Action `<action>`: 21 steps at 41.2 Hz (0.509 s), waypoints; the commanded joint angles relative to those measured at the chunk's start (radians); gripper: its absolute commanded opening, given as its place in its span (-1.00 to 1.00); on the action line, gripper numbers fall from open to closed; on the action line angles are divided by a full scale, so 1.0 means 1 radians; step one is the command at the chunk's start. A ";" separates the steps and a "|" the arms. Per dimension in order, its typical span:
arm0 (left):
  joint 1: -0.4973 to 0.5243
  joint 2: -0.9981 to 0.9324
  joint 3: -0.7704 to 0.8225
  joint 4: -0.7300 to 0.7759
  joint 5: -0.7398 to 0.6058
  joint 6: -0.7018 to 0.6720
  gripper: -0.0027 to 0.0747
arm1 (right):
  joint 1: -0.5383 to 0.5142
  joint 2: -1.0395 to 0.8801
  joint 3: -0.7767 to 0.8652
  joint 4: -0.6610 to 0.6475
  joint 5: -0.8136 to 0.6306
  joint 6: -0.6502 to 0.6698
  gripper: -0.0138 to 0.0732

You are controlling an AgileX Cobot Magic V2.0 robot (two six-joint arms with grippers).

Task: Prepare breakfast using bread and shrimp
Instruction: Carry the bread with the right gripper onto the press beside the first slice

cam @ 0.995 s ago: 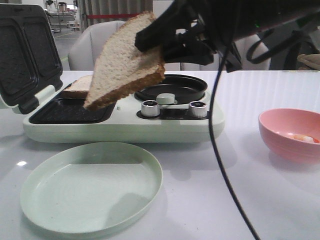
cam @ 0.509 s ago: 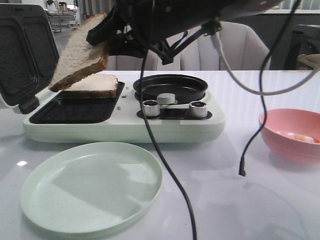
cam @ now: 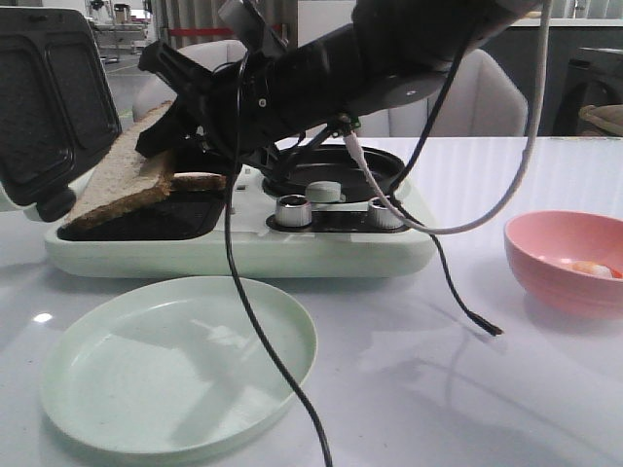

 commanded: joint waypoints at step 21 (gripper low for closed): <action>0.000 0.010 -0.027 -0.014 -0.082 0.002 0.31 | -0.001 -0.127 -0.039 -0.189 -0.100 0.079 0.53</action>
